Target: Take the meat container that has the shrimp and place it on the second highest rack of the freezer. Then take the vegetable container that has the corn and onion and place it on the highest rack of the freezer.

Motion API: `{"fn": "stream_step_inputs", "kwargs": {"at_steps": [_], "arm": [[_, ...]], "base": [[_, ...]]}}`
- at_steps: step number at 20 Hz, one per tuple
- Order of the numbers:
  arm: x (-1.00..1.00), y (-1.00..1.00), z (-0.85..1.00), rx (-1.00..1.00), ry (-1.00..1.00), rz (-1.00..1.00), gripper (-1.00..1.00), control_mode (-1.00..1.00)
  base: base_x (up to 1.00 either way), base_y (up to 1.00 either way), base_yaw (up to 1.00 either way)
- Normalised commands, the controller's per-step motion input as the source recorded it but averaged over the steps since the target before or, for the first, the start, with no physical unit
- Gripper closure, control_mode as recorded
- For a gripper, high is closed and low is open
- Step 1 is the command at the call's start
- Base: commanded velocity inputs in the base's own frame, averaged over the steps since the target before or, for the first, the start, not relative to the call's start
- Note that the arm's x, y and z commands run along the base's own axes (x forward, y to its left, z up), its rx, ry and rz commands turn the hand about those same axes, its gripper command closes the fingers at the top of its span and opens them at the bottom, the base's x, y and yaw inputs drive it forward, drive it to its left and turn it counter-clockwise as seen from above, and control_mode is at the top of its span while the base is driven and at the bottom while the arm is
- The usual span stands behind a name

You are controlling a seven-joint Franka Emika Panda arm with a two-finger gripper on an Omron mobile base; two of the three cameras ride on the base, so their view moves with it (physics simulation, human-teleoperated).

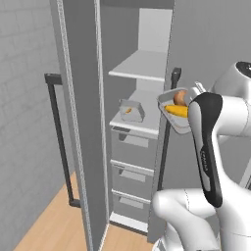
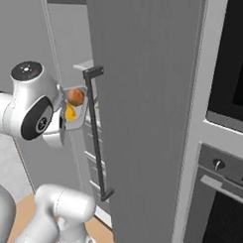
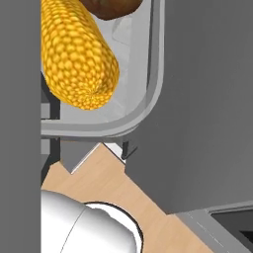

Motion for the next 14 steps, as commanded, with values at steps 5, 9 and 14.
{"fn": "stream_step_inputs", "kwargs": {"at_steps": [5, 9, 14], "arm": [[0.0, 0.0, 0.0, 0.0, 0.0, 0.0, 1.0, 1.0], [0.0, 0.0, 0.0, 0.0, 0.0, 0.0, 1.0, 1.0], [0.0, 0.0, 0.0, 0.0, 0.0, 0.0, 1.0, 1.0]], "base": [[0.3, 0.22, 0.06], [0.69, 0.17, 0.06], [0.68, 0.46, 0.03]]}}
